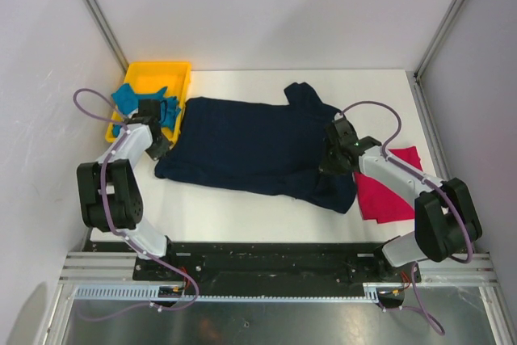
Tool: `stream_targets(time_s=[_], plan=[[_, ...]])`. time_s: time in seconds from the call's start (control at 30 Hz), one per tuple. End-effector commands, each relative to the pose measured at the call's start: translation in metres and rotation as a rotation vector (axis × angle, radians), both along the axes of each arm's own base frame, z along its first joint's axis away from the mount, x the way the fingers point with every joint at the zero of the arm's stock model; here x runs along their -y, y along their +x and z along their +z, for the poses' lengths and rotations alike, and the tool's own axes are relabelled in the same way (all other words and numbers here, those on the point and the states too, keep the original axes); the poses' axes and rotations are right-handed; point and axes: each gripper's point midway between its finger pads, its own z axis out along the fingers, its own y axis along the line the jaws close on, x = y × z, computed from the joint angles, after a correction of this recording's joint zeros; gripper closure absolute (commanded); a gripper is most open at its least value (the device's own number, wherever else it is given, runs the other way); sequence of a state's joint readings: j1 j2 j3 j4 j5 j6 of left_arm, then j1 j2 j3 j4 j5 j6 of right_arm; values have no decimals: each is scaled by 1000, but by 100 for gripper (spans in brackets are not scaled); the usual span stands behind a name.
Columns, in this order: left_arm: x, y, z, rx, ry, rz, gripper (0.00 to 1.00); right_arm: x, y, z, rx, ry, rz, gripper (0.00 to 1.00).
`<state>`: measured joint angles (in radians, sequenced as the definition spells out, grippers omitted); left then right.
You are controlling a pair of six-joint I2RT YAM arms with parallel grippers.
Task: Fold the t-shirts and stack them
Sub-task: Fold the flattened tshirt in 1/3 of the way
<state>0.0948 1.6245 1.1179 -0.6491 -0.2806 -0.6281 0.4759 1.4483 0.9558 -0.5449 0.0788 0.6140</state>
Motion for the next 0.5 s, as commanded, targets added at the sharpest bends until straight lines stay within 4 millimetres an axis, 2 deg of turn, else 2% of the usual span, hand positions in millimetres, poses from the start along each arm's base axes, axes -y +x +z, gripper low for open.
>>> stream_targets(time_s=[0.0,0.23,0.47], plan=[[1,21,17,69,20,-3,100,1,21,23,92,3,-12,100],[-8,20,33,108,72,31,100,6,13,30,93,-7,-9,100],[-17,10,45,131,116,67,100,7,6,34,95,-6,-4,100]])
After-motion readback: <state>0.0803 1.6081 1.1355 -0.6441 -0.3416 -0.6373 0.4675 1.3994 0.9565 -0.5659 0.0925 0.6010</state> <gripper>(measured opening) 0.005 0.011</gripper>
